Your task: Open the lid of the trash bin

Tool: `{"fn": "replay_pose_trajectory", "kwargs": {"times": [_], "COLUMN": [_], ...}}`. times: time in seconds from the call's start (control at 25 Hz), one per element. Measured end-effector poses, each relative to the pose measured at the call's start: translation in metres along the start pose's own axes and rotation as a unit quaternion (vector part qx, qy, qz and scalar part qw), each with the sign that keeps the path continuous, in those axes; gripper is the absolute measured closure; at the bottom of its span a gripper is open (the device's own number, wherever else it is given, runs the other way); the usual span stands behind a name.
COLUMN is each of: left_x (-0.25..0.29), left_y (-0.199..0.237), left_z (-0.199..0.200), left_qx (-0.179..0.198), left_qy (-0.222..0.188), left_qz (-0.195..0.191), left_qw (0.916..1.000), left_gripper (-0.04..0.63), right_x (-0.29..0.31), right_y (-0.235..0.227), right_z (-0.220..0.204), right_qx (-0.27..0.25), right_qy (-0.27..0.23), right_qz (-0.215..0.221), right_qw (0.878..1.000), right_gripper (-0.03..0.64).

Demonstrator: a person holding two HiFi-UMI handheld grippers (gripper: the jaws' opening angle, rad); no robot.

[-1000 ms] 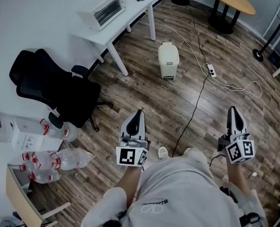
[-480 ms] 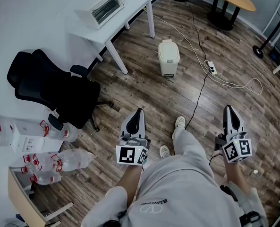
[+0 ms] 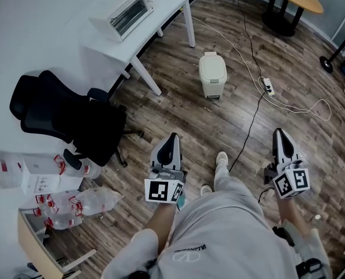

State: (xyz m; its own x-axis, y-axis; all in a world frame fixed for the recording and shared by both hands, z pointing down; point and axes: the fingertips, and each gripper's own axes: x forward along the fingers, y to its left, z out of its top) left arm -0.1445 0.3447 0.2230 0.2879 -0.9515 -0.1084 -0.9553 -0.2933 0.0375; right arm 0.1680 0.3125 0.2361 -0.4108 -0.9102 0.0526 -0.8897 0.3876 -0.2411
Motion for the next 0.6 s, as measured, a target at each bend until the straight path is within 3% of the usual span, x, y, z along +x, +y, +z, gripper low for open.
{"fn": "replay_pose_trajectory", "kwargs": {"times": [0.6], "left_x": [0.159], "left_y": [0.01], "left_z": [-0.013], "left_qx": [0.009], "left_qy": [0.015], "left_qz": [0.02], "left_qw": [0.9997], "left_gripper": [0.594], "right_x": [0.15], "right_y": [-0.069], "right_z": [0.008], "right_qx": [0.015], "right_qy": [0.05], "right_qz": [0.064], "right_qw": [0.997], "right_gripper": [0.6]}}
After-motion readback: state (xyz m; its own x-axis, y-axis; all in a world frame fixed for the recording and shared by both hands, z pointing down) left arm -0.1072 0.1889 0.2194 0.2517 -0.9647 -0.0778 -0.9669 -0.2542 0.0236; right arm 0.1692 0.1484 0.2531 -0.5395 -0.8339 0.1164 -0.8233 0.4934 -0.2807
